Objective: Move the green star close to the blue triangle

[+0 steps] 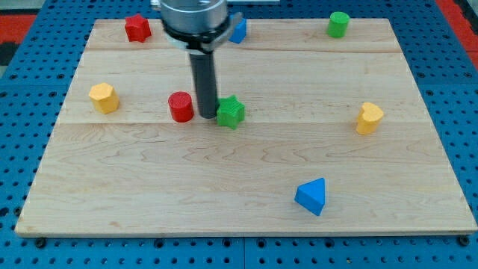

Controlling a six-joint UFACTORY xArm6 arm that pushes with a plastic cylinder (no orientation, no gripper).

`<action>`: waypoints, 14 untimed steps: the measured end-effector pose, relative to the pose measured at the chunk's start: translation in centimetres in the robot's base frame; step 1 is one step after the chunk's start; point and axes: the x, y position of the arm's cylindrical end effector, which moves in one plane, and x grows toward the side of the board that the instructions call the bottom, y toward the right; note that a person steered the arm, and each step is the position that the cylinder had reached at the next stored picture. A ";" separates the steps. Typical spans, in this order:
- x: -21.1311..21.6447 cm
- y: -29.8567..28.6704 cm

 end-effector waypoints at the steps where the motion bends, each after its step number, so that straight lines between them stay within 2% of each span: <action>1: -0.5 7.1; 2: -3.8 4.8; 3: -2.2 11.7; 4: 3.2 16.4; 5: 2.4 13.2; 6: -0.5 6.9; 7: -0.8 2.0; 8: 1.6 3.4; 9: 5.4 11.2; 10: 6.6 17.3; 11: 5.4 19.7; 12: 6.1 21.9; 13: 11.8 24.9; 14: 14.2 25.7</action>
